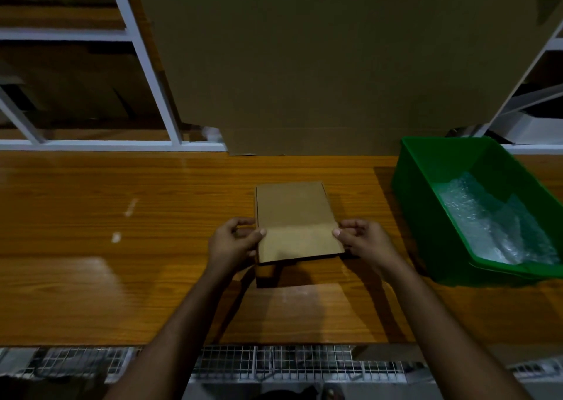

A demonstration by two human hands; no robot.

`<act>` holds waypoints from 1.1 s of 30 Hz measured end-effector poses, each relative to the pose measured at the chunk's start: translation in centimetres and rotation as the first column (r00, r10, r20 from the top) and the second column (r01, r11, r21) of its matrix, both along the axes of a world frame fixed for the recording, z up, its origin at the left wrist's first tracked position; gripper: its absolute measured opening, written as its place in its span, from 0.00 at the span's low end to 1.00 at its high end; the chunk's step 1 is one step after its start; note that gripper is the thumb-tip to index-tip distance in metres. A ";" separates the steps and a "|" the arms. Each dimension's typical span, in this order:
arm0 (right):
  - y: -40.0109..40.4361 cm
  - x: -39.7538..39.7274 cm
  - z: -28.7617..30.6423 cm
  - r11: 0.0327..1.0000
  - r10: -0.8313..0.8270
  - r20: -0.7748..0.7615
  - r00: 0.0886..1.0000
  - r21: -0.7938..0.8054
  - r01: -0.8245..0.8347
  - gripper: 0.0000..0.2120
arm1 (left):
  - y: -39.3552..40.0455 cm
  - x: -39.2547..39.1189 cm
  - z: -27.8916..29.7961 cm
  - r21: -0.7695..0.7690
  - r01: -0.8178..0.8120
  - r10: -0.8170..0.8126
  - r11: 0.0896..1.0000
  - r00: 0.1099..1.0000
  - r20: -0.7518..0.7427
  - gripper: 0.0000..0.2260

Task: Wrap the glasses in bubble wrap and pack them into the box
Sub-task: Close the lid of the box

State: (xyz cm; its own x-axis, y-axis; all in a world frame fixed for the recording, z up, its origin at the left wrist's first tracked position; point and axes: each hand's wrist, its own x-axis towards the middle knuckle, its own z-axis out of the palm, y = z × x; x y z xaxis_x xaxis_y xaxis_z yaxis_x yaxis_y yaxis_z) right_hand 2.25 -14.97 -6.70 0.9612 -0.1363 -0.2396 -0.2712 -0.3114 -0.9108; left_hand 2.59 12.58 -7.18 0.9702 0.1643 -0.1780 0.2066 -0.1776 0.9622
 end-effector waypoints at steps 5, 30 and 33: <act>0.2 -0.4 -0.8 0.990 -0.087 0.012 0.996 0.109 0.085 0.16 | -0.1 -0.9 -0.5 -0.056 -0.023 0.020 0.998 0.998 -0.062 0.10; 0.8 -1.6 -1.8 0.975 -0.156 0.088 0.984 0.175 0.139 0.14 | -0.5 -3.4 -1.8 -0.227 -0.089 0.075 0.970 0.995 -0.069 0.09; 0.8 -1.7 -1.6 0.968 -0.161 0.078 0.984 0.207 0.142 0.14 | -0.6 -3.5 -1.6 -0.261 -0.089 0.070 0.961 0.994 -0.081 0.06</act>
State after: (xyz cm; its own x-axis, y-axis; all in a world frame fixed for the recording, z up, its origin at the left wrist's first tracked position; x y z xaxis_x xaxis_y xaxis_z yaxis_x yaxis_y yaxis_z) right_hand 0.59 -14.19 -8.27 0.9523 -0.2411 -0.1872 -0.2123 -0.0826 -0.9737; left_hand -0.92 12.00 -8.73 0.9395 0.1782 -0.2924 0.2783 0.1001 0.9553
